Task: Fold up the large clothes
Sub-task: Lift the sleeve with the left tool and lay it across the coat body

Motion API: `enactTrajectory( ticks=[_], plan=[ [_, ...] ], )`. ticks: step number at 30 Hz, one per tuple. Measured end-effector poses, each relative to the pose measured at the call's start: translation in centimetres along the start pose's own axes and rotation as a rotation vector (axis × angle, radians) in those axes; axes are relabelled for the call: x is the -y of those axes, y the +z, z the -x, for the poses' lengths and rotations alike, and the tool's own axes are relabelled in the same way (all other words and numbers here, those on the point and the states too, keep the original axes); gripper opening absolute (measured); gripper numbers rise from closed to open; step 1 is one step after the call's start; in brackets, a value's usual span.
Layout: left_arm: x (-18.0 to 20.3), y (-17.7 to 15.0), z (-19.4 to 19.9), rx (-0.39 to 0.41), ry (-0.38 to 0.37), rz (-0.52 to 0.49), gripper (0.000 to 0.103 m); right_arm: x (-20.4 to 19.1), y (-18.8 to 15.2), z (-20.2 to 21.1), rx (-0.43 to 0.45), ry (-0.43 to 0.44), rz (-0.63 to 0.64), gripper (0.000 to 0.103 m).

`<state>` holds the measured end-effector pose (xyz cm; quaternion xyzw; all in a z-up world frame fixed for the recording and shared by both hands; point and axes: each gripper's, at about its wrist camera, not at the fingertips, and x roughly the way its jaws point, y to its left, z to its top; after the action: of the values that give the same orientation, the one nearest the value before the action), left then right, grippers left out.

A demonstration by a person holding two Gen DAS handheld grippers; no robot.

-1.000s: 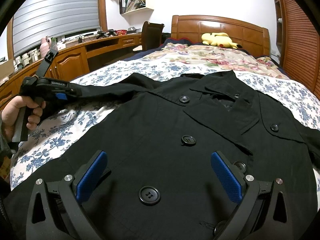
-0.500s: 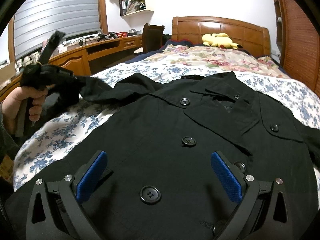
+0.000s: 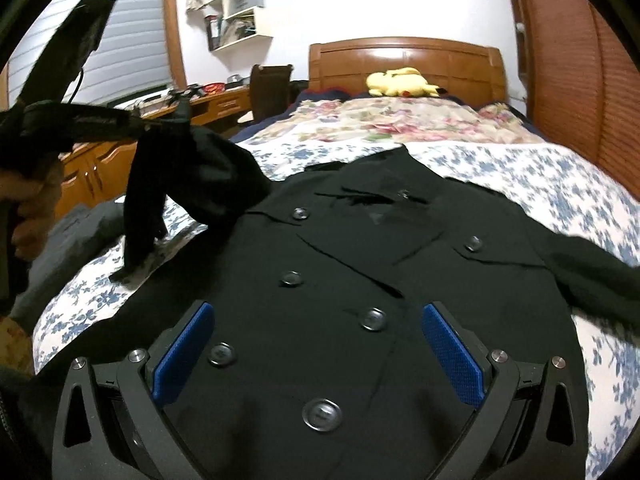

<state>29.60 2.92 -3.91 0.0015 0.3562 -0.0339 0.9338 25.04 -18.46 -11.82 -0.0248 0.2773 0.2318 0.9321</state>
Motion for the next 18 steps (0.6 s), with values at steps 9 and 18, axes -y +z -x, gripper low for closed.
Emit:
enactTrajectory(
  ticks=[9, 18],
  plan=[
    [1.0, -3.8, 2.2, -0.05, -0.048, -0.025, 0.034, -1.0, 0.1, 0.3, -0.004, -0.011, 0.012, 0.103],
    [-1.9, -7.8, 4.2, -0.05, -0.03, -0.009, 0.036, -1.0, 0.4, 0.5, -0.02, -0.021, 0.025, 0.103]
  ],
)
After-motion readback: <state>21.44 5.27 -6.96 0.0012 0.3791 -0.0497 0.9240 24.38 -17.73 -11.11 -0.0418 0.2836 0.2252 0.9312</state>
